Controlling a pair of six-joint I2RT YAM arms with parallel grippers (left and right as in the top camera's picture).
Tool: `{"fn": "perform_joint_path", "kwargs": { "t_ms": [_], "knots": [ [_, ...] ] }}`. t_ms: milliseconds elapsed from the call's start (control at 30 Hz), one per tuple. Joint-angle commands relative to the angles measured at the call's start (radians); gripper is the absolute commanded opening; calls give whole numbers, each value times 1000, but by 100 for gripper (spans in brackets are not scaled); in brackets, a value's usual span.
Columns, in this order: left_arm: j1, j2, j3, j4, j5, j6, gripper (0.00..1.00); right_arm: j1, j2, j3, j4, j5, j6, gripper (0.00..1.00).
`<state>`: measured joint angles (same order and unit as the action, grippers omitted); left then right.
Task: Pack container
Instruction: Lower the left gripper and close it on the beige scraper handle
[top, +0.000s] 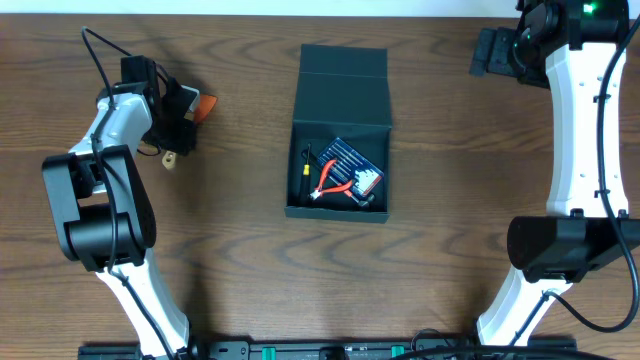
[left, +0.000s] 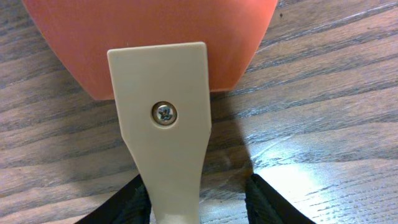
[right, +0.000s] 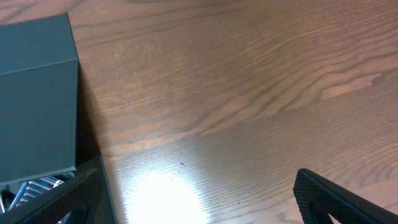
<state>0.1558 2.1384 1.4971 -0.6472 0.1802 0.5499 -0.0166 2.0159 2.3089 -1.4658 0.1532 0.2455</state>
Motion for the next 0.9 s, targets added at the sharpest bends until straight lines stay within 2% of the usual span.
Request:
{"fn": "perform_joint_path", "kwargs": {
  "t_ms": [0, 200, 500, 767, 867],
  "knots": [
    [-4, 66, -25, -30, 29, -13, 45, -3, 0, 19, 0, 0, 12, 99],
    [-4, 66, -25, -56, 29, -16, 45, -3, 0, 19, 0, 0, 12, 99],
    [-4, 66, -25, -66, 2, -147, 45, -3, 0, 19, 0, 0, 12, 99],
    [-4, 66, -25, -71, -36, -190, 36, -3, 0, 19, 0, 0, 12, 99],
    [-4, 66, -25, -74, -36, -190, 35, -3, 0, 19, 0, 0, 12, 99]
  ]
}}
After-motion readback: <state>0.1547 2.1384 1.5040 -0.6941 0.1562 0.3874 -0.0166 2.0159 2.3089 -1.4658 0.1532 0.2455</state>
